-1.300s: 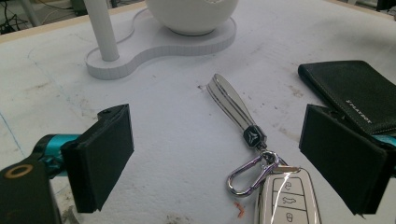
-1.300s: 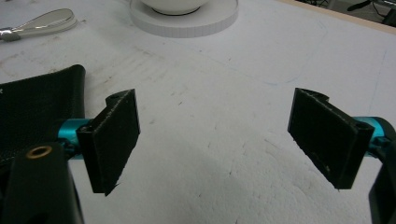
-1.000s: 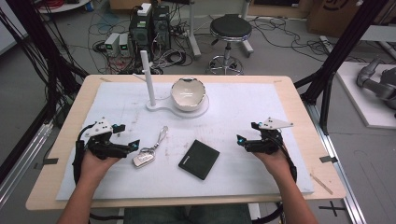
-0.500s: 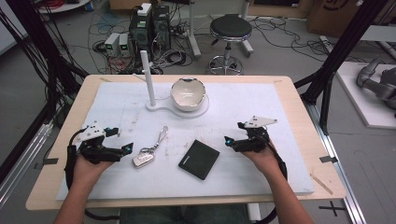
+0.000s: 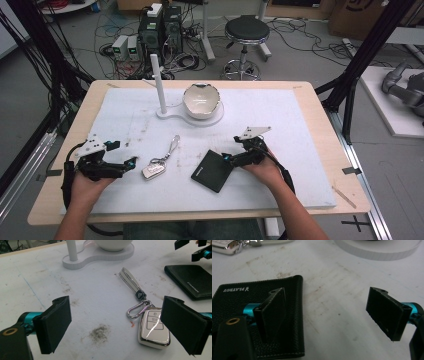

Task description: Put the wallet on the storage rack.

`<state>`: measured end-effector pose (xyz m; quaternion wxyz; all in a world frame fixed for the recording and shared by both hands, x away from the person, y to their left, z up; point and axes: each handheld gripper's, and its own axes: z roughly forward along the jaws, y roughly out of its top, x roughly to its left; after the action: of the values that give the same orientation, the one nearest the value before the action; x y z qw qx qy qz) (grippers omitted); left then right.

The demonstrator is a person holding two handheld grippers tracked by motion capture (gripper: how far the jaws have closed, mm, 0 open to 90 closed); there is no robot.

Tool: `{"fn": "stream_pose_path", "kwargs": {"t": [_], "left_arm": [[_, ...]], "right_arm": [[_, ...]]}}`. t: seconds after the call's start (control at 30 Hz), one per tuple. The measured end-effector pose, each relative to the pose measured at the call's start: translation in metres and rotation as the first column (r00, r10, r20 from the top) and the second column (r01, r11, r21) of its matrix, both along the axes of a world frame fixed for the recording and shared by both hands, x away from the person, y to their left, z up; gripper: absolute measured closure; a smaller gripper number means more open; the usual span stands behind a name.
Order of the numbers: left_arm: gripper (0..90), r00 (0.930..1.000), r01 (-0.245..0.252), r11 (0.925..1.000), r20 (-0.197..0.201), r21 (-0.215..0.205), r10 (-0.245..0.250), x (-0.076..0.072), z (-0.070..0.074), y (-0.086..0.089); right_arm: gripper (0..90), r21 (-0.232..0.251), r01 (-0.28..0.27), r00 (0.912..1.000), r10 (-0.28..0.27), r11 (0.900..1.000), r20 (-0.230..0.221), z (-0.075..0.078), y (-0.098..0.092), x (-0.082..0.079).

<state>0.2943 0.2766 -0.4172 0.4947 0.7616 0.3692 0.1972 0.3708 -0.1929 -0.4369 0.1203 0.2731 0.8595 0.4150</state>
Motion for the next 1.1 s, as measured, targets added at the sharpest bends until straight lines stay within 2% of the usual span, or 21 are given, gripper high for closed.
{"fn": "stream_pose_path", "kwargs": {"t": [0.1, 0.17, 0.27, 0.3, 0.43, 0.47, 0.57, 0.63, 0.67, 0.73, 0.77, 0.83, 0.87, 0.93, 1.0, 1.1], "left_arm": [[10.0, 1.0, 0.004, 1.0, 0.0, 0.003, -0.004, 0.0, 0.0, 0.0], [10.0, 1.0, 0.008, 1.0, 0.0, 0.004, -0.008, 0.0, 0.0, -0.001], [10.0, 0.9999, 0.01, 0.9999, -0.002, 0.006, -0.01, 0.001, 0.0, -0.002], [10.0, 0.9999, 0.012, 0.9999, -0.002, 0.005, -0.012, 0.001, 0.0, -0.003], [10.1, 0.9999, 0.017, 0.9998, -0.003, 0.006, -0.017, 0.002, -0.001, -0.005], [10.0, 0.9998, 0.018, 0.9998, -0.004, 0.007, -0.018, 0.002, -0.001, -0.005], [10.1, 0.9998, 0.018, 0.9998, -0.004, 0.008, -0.018, 0.002, -0.001, -0.006], [10.1, 0.9998, 0.016, 0.9998, -0.006, 0.007, -0.016, 0.002, -0.001, -0.006], [10.0, 0.9998, 0.016, 0.9998, -0.006, 0.007, -0.016, 0.002, -0.001, -0.006], [10.0, 0.9998, 0.018, 0.9998, -0.007, 0.01, -0.018, 0.002, -0.001, -0.005], [10.0, 0.9998, 0.017, 0.9998, -0.005, 0.01, -0.017, 0.001, -0.001, -0.005], [10.0, 0.9998, 0.017, 0.9998, -0.005, 0.009, -0.017, 0.001, -0.001, -0.005], [10.0, 0.9998, 0.018, 0.9998, -0.006, 0.01, -0.018, 0.001, -0.001, -0.005], [10.0, 0.9998, 0.016, 0.9998, -0.007, 0.008, -0.016, 0.002, -0.001, -0.006], [10.0, 0.9998, 0.021, 0.9998, -0.008, 0.009, -0.021, 0.002, -0.001, -0.006], [10.0, 0.9997, 0.023, 0.9997, -0.008, 0.011, -0.023, 0.002, -0.001, -0.006]], "right_arm": [[17.8, -0.038, -0.024, 0.9995, 0.023, 0.999, -0.02, -0.005, 0.006, 0.0], [18.0, -0.041, -0.037, 0.9989, 0.036, 0.998, -0.03, -0.007, 0.008, 0.001], [18.3, -0.041, -0.045, 0.9981, 0.044, 0.998, -0.043, -0.008, 0.009, 0.0], [22.9, -0.037, -0.059, 0.9973, 0.057, 0.998, -0.046, -0.008, 0.01, 0.0], [23.9, -0.032, -0.063, 0.9964, 0.061, 0.998, -0.06, -0.009, 0.011, 0.001], [26.0, -0.025, -0.068, 0.9946, 0.066, 0.997, -0.081, -0.009, 0.011, 0.001], [28.2, -0.019, -0.074, 0.9939, 0.072, 0.997, -0.083, -0.01, 0.012, 0.001], [34.3, -0.01, -0.098, 0.9912, 0.097, 0.995, -0.09, -0.01, 0.013, 0.0], [35.7, -0.007, -0.1, 0.9898, 0.099, 0.995, -0.103, -0.01, 0.014, -0.001], [37.2, -0.008, -0.106, 0.9894, 0.105, 0.994, -0.101, -0.01, 0.014, -0.002], [41.1, -0.002, -0.128, 0.9847, 0.127, 0.992, -0.12, -0.009, 0.016, -0.003], [42.1, -0.002, -0.129, 0.9841, 0.128, 0.992, -0.124, -0.009, 0.016, -0.004], [43.8, 0.004, -0.132, 0.9814, 0.131, 0.991, -0.14, -0.009, 0.016, -0.004], [46.6, 0.021, -0.148, 0.9725, 0.15, 0.989, -0.178, -0.011, 0.015, -0.003], [54.3, 0.042, -0.157, 0.9643, 0.163, 0.987, -0.209, -0.011, 0.014, -0.001], [57.5, 0.045, -0.158, 0.9609, 0.164, 0.986, -0.223, -0.01, 0.014, -0.002]]}}
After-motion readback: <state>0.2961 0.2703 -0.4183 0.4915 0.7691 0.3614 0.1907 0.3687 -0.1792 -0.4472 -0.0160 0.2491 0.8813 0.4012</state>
